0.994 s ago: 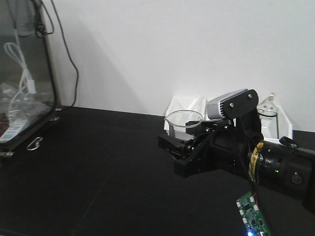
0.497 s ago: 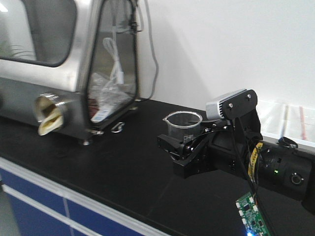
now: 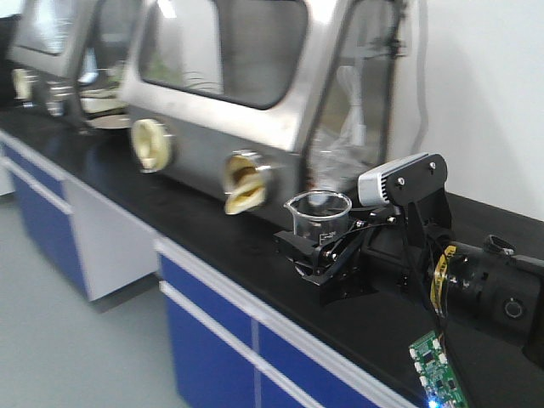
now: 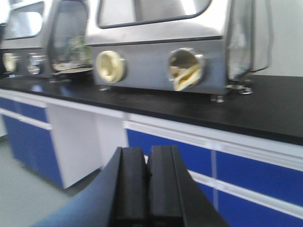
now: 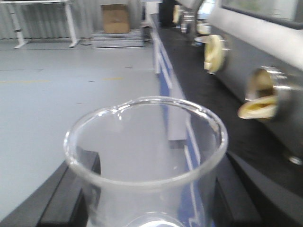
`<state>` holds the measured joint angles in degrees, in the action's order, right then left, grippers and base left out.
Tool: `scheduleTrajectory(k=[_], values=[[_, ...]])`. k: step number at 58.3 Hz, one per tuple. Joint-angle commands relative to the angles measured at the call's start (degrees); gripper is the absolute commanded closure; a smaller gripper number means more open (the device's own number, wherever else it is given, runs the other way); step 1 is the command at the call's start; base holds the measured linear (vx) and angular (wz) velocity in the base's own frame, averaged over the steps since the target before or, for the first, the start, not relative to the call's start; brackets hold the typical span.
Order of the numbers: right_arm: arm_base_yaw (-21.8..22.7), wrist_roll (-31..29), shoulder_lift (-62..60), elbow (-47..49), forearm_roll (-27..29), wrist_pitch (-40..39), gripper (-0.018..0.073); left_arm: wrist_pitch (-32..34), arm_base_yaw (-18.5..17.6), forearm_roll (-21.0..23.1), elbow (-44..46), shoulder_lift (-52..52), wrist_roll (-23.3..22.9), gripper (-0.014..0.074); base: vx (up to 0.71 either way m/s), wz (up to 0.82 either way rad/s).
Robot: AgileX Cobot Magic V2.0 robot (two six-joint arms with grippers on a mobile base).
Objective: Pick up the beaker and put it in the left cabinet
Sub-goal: 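Hold the beaker in the right gripper while the base turns away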
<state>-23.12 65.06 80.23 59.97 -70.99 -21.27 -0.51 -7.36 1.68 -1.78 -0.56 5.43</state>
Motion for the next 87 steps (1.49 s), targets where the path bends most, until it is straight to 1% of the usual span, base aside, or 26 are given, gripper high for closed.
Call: scheduleTrajectory(k=[1,27,45,62,87], values=[[0.15,-0.20,-1.95,1.89,1.34,-2.05,0.0426,4.79,-0.09,0.42,-0.93,-1.11,-0.19,0.0595,0.01,0.73],[0.15,-0.20,-1.95,1.89,1.34,-2.05,0.0426,4.79,-0.09,0.42,-0.93,-1.11,-0.19,0.0595,0.08,0.83],[0.15,-0.20,-1.95,1.89,1.34,-2.05,0.0426,4.80,-0.09,0.42,-0.93,-1.11,-0.19,0.0595,0.20,0.62],[0.15,-0.20,-1.95,1.89,1.34,-2.05,0.0426,4.80,-0.09,0.42,-0.93,-1.11,-0.19,0.0595,0.30,0.33],[0.15,-0.20,-1.95,1.89,1.34,-2.05,0.0426,4.80,-0.09,0.42,-0.93,-1.11,-0.19,0.0595,0.45,0.12]])
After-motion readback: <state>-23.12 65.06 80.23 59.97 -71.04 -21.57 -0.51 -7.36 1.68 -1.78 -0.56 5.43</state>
